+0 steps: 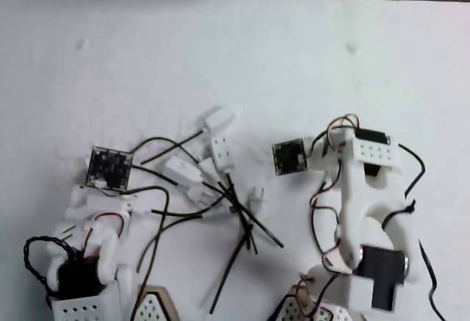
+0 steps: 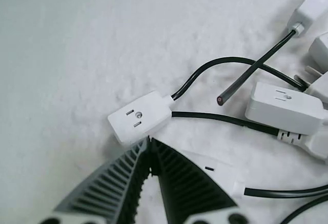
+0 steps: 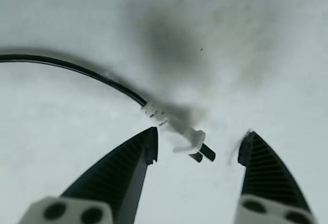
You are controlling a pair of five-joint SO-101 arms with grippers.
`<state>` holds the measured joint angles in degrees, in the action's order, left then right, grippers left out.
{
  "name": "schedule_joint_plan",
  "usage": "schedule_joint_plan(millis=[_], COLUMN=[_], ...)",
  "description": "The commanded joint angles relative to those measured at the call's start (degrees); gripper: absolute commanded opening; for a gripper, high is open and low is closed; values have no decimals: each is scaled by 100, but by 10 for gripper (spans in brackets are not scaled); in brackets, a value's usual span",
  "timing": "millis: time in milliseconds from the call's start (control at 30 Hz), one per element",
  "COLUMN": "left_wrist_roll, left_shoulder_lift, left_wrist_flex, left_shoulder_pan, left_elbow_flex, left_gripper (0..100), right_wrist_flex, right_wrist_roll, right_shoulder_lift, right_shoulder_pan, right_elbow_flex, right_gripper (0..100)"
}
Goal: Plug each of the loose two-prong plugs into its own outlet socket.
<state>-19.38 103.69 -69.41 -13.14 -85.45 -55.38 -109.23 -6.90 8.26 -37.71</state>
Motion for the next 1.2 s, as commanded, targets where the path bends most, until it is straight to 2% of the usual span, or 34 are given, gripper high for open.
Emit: schedule_joint_plan(millis=[0,367,600,833,1067,1167], left_wrist_roll=[-70,-70,-70,-70,-70,-70], left_shoulder_lift=[-4,-4,-4,-4,-4,-4], left_wrist_flex=[114,114,114,114,114,114], left_shoulder_pan=[13,13,13,13,13,13], left_elbow_flex=[35,26,26,26,26,26], left_gripper=[25,24,24,24,24,24], right_wrist_flex=[-66,-66,-171,-980,-2009,-2527], right_wrist_roll=[-53,-53,-79,-88,-9,703], right_shoulder_lift=[391,708,708,646,-57,-629], right_shoulder_pan=[-31,382,743,716,954,963], right_elbow_flex=[484,519,440,448,440,431], right_gripper=[255,251,104,19,19,18])
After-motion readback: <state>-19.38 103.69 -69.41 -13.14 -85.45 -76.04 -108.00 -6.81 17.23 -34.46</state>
